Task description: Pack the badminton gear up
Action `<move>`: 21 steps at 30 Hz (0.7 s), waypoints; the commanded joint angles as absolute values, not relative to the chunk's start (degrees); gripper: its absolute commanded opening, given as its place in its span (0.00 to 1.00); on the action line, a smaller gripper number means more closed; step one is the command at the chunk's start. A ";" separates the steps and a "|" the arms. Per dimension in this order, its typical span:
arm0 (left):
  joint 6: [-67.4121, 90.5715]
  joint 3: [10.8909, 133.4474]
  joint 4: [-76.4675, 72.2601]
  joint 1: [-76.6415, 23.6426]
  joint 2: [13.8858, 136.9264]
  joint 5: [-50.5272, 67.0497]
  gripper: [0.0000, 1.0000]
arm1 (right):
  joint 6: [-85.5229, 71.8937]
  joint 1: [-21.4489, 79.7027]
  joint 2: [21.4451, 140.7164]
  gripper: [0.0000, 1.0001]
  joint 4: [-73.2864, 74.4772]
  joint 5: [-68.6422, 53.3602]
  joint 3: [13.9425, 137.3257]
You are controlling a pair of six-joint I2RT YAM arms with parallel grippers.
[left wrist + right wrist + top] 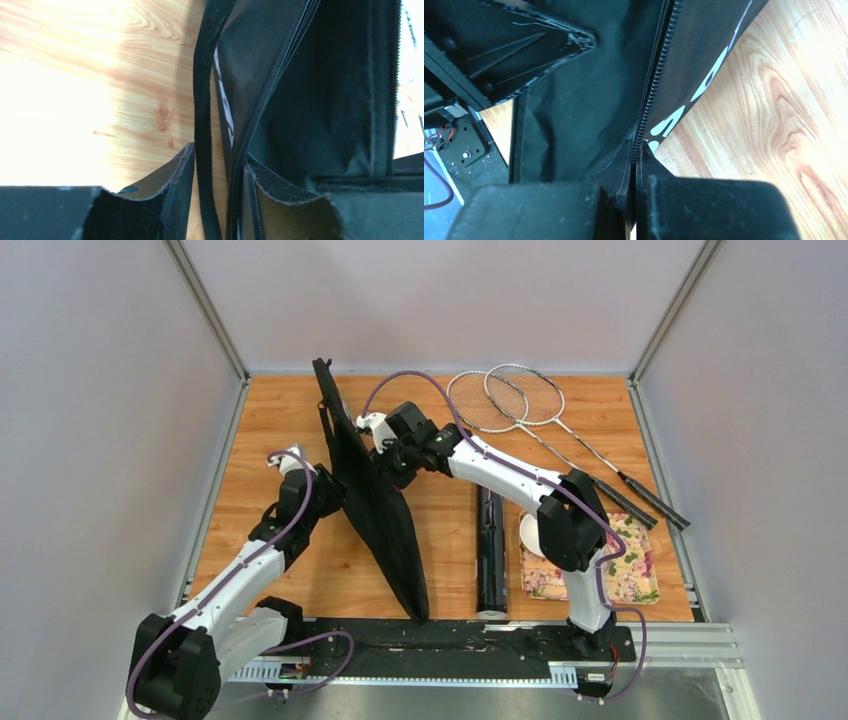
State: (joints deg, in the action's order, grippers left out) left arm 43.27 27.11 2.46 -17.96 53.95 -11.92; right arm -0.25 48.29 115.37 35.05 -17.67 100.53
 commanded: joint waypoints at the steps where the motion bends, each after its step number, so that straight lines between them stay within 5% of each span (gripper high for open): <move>1: 41.75 31.55 -2.63 -17.14 56.25 -7.83 0.44 | 3.34 48.25 114.78 0.00 32.87 -22.85 103.36; 9: 39.64 34.19 -3.69 -15.91 59.49 -5.98 0.53 | 4.48 48.25 115.93 0.00 33.75 -25.31 104.76; 12: 38.85 35.50 -2.38 -15.47 60.55 -4.92 0.43 | 4.48 48.16 116.19 0.00 33.84 -25.31 105.47; 16: 37.18 37.08 0.78 -14.85 58.89 -5.44 0.00 | 4.57 47.81 117.15 0.00 33.75 -21.55 106.00; 21: 38.93 43.14 16.15 -14.77 58.09 -10.19 0.00 | 4.39 46.85 121.46 0.02 33.40 -6.52 110.56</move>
